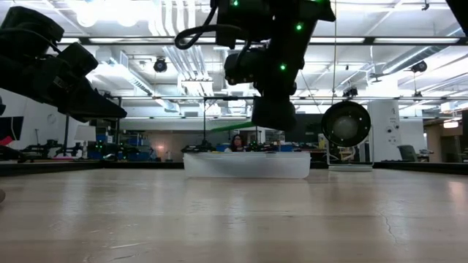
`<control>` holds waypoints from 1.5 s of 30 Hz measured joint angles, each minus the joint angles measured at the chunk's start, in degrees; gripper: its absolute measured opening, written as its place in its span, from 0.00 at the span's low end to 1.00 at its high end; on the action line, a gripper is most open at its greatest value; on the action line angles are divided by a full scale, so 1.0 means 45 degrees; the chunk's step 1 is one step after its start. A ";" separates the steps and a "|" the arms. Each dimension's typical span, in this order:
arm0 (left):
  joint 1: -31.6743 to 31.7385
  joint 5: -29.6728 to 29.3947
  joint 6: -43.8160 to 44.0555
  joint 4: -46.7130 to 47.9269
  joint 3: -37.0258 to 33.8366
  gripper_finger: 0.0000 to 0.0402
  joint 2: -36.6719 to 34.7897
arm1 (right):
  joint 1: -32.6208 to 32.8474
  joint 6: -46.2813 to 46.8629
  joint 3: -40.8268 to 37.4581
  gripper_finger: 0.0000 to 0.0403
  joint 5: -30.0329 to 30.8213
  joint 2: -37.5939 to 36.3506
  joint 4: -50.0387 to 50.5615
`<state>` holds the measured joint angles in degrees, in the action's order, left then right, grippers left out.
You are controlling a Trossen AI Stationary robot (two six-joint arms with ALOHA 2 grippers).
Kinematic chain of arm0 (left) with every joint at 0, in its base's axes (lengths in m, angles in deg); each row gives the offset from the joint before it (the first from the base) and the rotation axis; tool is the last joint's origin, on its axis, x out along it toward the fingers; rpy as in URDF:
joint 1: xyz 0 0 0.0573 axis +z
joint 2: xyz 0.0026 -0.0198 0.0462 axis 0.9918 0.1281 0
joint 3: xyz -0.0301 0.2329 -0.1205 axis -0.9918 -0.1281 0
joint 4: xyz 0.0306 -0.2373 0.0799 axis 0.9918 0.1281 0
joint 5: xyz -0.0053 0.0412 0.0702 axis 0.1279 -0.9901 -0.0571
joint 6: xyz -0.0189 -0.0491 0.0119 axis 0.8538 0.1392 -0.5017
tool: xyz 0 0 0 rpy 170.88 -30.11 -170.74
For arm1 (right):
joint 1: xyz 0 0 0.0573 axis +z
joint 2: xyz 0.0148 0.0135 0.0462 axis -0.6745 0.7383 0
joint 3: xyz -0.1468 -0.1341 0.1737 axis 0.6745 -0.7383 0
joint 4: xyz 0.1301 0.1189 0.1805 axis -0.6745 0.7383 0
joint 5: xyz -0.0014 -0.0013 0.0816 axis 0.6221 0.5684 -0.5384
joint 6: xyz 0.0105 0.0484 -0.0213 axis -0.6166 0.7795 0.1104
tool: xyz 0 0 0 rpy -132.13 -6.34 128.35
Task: Pick & place school supplies into a supply box
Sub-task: Put the green pen into the supply box, then put the brown pen into the supply box
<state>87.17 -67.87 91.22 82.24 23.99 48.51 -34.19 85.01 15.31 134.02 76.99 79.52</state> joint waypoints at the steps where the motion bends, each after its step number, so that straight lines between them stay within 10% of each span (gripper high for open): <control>1: -0.0004 0.0000 0.0000 0.0000 0.0000 0.17 0.0000 | 0.0000 -0.0008 0.0000 0.16 -0.0004 -0.0003 0.0036; 45: -0.0001 0.0000 0.0000 -0.0001 0.0000 0.17 0.0000 | 0.0000 -0.0325 0.0005 0.21 -0.0070 0.0000 -0.0239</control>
<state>87.17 -67.87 91.22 82.24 23.99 48.51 -34.19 83.55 15.33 133.71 77.00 78.45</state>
